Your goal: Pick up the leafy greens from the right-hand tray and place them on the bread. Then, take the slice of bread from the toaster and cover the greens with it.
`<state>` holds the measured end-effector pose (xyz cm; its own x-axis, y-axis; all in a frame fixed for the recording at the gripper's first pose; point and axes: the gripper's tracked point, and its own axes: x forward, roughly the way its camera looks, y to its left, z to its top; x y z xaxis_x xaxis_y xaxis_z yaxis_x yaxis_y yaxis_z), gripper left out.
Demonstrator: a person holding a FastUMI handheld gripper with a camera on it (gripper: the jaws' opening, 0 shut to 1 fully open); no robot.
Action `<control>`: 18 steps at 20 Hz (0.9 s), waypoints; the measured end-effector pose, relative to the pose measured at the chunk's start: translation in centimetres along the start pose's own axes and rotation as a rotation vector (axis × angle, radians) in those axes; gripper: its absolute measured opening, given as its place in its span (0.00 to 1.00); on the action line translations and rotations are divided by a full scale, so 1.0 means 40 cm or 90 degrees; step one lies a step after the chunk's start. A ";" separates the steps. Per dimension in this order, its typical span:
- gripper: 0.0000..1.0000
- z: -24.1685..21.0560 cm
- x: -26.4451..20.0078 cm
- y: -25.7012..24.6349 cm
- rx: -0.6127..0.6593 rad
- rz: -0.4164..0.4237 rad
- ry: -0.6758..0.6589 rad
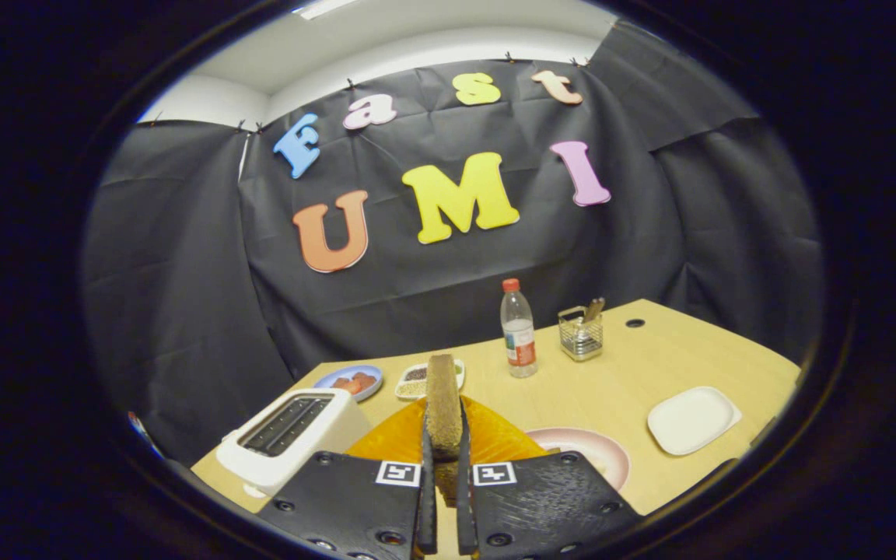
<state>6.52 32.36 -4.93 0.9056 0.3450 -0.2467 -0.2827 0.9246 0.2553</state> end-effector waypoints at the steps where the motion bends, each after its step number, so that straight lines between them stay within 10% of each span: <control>1: 0.10 -0.024 0.011 -0.016 0.008 -0.001 0.010; 18: 0.13 -0.196 0.064 -0.198 0.140 -0.019 0.090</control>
<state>8.62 27.19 -14.90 0.8549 0.3518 -0.3813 -0.1673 0.8826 0.4393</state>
